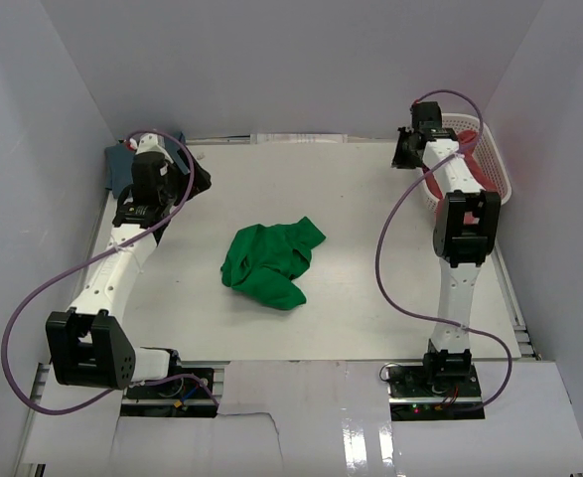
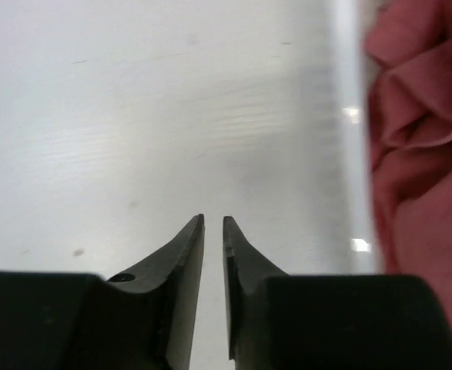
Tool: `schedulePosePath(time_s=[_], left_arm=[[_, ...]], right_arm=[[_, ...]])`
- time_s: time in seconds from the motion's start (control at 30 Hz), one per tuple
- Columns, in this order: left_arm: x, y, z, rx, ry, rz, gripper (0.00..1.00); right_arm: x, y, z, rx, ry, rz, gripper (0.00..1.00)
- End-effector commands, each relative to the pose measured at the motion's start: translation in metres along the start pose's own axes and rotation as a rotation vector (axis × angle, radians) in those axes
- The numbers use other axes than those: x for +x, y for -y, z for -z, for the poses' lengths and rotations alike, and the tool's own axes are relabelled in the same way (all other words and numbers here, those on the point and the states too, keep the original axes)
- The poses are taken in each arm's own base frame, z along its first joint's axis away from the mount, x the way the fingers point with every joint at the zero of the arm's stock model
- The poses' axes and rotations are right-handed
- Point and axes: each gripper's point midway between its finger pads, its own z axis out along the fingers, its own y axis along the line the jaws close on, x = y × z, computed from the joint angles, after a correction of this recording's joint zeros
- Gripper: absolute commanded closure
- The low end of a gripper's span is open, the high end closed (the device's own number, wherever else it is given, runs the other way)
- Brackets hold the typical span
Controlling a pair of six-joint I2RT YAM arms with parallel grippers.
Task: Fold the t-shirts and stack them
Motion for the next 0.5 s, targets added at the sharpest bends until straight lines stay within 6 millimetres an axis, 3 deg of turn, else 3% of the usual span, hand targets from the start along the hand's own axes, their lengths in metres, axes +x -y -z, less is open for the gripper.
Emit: schedulePosePath(time_s=[0.0,0.03,0.07,0.13,0.17,0.2,0.23,0.27,0.33,0.37,0.43,0.47], left_arm=[[0.011,0.01,0.006,0.068,-0.029,0.024,0.05],[0.016,0.008,0.007,0.057,-0.041,0.028,0.07],[0.017,0.007,0.01,0.048,-0.038,0.026,0.09],[0.017,-0.001,0.016,0.015,-0.013,0.001,0.09],[0.015,-0.005,0.017,0.001,-0.001,-0.011,0.09],[0.017,-0.008,0.018,-0.013,-0.004,-0.019,0.08],[0.018,-0.011,0.018,-0.022,-0.008,-0.034,0.08],[0.018,-0.013,0.018,-0.035,-0.007,-0.04,0.07],[0.022,-0.015,0.017,-0.041,-0.023,-0.047,0.07],[0.023,-0.015,0.016,-0.038,-0.03,-0.048,0.07],[0.033,-0.012,0.015,-0.015,-0.065,-0.048,0.07],[0.038,-0.011,0.013,-0.003,-0.087,-0.05,0.09]], right_arm=[[-0.01,-0.091,0.084,-0.181,0.077,0.153,0.75],[0.003,-0.102,0.089,-0.199,0.05,0.184,0.73],[0.023,-0.125,0.097,-0.23,0.013,0.221,0.66],[0.069,-0.148,0.119,-0.309,-0.1,0.27,0.54],[0.092,-0.174,0.131,-0.349,-0.119,0.325,0.48],[0.097,-0.186,0.15,-0.37,-0.102,0.356,0.35],[0.119,-0.191,0.154,-0.37,-0.136,0.391,0.29],[0.14,-0.208,0.165,-0.4,-0.157,0.436,0.24],[0.157,-0.218,0.181,-0.444,-0.156,0.453,0.17],[0.187,-0.214,0.179,-0.438,-0.213,0.451,0.16],[0.205,-0.217,0.187,-0.482,-0.238,0.443,0.17],[0.225,-0.217,0.187,-0.493,-0.278,0.454,0.17]])
